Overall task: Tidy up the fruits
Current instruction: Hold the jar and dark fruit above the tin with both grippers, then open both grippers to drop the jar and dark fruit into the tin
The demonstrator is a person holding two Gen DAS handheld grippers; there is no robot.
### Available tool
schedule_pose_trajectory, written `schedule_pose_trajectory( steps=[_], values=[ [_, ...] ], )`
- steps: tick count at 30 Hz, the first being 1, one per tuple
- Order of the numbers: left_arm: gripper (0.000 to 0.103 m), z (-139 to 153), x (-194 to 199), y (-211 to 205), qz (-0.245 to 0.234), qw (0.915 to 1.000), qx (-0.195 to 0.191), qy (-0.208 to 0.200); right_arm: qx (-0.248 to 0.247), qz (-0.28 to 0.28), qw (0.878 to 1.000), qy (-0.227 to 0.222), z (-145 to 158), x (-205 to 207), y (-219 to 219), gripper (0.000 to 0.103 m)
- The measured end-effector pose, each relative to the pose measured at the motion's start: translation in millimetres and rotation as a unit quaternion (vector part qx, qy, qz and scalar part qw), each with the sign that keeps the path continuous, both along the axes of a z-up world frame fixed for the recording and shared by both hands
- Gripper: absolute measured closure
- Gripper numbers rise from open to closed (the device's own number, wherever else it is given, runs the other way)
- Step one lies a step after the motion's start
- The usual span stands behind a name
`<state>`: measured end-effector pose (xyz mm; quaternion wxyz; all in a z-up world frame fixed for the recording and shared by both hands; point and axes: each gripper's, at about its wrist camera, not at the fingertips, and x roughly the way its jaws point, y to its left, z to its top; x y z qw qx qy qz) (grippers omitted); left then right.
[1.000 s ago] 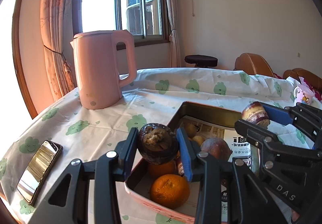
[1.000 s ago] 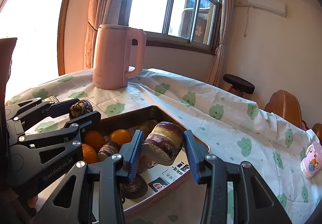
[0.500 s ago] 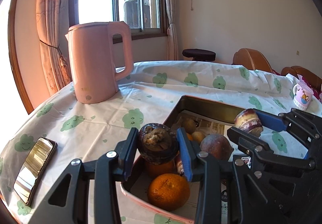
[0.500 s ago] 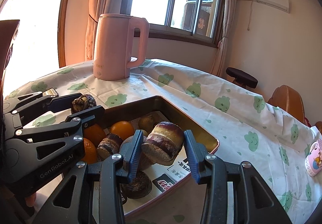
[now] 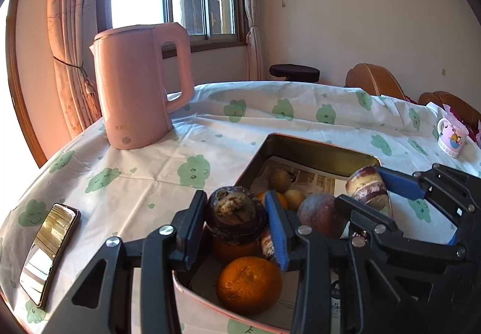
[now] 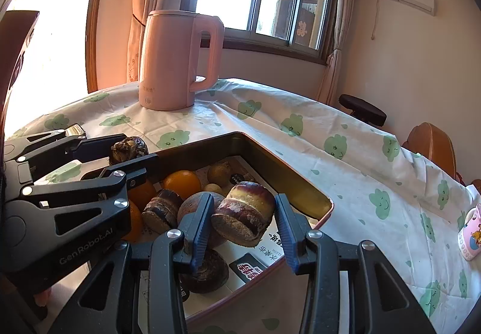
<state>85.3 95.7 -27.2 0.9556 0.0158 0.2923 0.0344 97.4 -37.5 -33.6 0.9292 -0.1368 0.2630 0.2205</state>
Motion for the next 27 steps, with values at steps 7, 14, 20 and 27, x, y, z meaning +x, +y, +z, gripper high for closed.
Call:
schedule_pose_trajectory(
  steps=[7,14,20,27],
  values=[
    [0.038,1,-1,7,0.019,0.9998,-0.009,-0.002,0.002,-0.006,1.0,0.004,-1,0,-3,0.057],
    [0.025,7,-13,5,0.019,0.9991,-0.002,-0.037,0.017,-0.032,0.999,-0.025,5,-12,-17,0.041],
    [0.017,11,-19,3,0.022,0.998,0.006,-0.058,0.029,-0.054,0.997,-0.054,11,-23,-25,0.034],
    [0.012,12,-22,6,0.027,0.9973,0.001,-0.068,0.046,-0.072,0.994,-0.063,14,-24,-34,0.025]
  ],
)
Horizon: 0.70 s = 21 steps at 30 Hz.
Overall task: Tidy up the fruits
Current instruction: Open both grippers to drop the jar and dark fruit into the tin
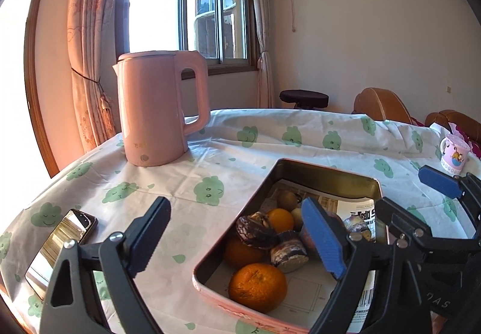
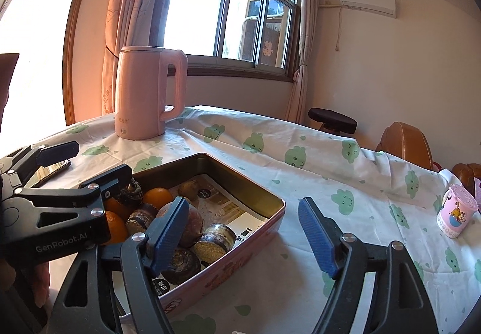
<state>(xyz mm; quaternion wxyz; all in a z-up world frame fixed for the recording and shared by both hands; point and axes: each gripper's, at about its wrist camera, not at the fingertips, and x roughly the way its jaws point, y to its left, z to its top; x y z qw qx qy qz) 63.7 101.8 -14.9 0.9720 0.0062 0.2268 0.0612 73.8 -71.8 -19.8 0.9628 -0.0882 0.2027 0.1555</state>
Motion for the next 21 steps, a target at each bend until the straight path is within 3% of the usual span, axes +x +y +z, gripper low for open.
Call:
schedule_pose_trajectory(
  steps=[6,21],
  values=[
    [0.009,0.9,-2.2,1.8,0.002,1.0,0.002,-0.004,0.013,-0.008,1.0,-0.003,1.2,0.3,-5.1,0.02],
    [0.005,1.6,-3.5,0.7,0.002,1.0,0.001,-0.009,0.013,-0.009,1.0,-0.003,0.8,0.1,-6.2,0.019]
  ],
)
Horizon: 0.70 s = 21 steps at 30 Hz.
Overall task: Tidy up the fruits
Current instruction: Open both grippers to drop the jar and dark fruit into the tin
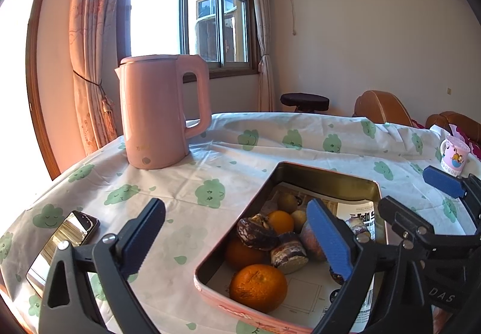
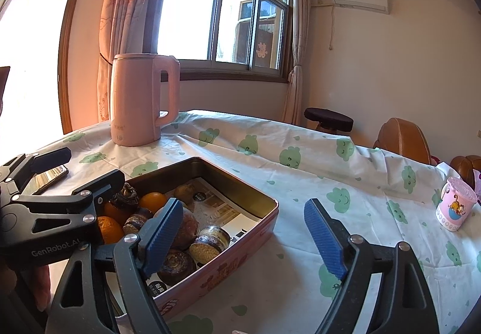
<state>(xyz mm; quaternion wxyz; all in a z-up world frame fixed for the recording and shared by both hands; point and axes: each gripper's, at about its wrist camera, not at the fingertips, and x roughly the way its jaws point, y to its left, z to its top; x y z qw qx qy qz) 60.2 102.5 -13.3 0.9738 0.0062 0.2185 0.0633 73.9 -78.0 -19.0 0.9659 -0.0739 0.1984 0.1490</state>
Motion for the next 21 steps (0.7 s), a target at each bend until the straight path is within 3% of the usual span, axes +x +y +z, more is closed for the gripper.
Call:
schedule_pose_trajectory(
  steps=[21],
  values=[
    [0.0,0.5,-0.6,1.0,0.005,1.0,-0.002,-0.001,0.001,0.0,1.0,-0.001,0.2,0.1,-1.8,0.015]
  ],
)
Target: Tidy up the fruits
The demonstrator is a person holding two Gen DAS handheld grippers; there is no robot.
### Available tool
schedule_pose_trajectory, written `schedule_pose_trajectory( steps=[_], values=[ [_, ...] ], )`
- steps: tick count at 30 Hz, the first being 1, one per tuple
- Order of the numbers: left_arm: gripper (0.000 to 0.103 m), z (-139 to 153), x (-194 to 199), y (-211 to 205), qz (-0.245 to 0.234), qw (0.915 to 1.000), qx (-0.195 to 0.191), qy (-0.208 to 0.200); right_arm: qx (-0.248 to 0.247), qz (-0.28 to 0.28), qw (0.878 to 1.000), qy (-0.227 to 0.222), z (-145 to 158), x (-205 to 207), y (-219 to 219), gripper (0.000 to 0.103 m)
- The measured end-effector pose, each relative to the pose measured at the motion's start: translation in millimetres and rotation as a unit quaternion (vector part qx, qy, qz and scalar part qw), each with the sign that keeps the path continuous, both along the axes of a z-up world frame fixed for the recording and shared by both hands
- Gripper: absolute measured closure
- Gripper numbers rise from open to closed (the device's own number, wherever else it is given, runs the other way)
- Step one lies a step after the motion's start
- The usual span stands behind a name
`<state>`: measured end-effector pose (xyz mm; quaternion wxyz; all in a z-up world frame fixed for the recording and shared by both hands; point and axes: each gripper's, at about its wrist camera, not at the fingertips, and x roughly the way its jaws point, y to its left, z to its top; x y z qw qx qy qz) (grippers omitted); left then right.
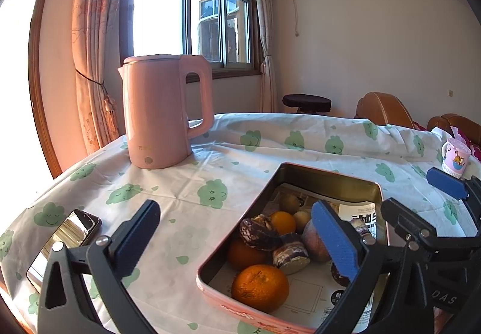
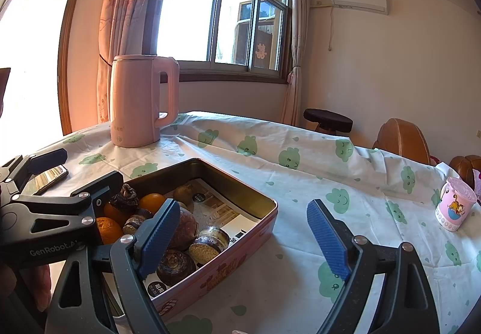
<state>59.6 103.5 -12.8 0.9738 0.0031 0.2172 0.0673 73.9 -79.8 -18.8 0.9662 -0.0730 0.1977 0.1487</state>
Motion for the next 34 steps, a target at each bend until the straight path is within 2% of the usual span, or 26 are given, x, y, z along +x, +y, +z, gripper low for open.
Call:
schedule_pose_trajectory(
  steps=[31,34],
  values=[
    [0.0,2.2,-0.8,0.9,0.002,1.0,0.0,-0.001,0.0,-0.001,1.0,-0.003,2.5,0.2,-0.5,0.015],
    [0.0,2.4,-1.1,0.9,0.002,1.0,0.001,-0.002,0.012,0.008,1.0,-0.001,3.9,-0.5,-5.5,0.015]
  ],
)
